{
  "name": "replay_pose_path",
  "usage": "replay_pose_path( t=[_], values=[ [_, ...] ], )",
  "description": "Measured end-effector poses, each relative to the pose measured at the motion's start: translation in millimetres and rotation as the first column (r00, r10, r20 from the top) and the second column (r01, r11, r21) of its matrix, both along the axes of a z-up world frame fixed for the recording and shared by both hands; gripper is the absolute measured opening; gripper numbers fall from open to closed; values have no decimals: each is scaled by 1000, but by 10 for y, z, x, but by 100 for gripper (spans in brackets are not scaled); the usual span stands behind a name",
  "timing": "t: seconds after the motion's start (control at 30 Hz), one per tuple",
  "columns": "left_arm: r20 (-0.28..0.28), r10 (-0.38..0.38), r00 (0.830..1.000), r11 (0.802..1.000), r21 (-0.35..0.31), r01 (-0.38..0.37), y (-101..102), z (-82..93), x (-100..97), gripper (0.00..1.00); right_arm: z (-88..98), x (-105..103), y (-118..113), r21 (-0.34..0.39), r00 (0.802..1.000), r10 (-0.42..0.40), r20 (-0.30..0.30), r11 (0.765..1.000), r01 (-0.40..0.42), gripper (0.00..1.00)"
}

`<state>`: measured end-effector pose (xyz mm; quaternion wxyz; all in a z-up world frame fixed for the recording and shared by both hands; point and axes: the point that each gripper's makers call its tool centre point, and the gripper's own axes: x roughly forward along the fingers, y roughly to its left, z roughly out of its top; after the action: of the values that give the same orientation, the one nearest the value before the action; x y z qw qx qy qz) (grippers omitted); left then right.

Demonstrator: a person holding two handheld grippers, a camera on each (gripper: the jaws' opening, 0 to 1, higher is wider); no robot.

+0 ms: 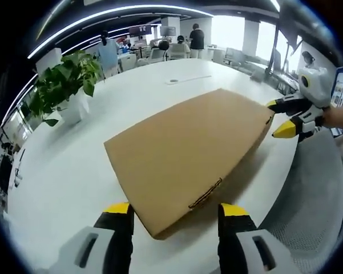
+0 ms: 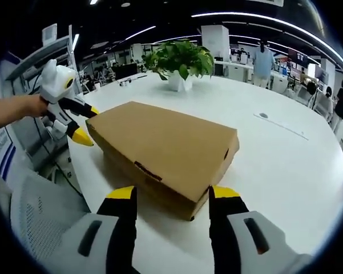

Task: Operate the shoe box by opening the lid, removing the specified soft item, and placing it in the target area until the item is outside and the box remains undamaged.

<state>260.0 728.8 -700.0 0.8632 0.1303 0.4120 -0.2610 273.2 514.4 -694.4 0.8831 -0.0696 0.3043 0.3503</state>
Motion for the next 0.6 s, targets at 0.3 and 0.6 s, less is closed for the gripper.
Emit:
replay_pose_path(
  t=[0.3,0.6],
  values=[
    [15,18,1000,1000,-18,-18,-1,126,28,61,136,-2,29,10,1000,0,20,1000,0,50],
    [30,28,999,998,-64,-26,-10,281,57,63,330,46,16,68,1000,-21,19,997,20,50]
  ],
)
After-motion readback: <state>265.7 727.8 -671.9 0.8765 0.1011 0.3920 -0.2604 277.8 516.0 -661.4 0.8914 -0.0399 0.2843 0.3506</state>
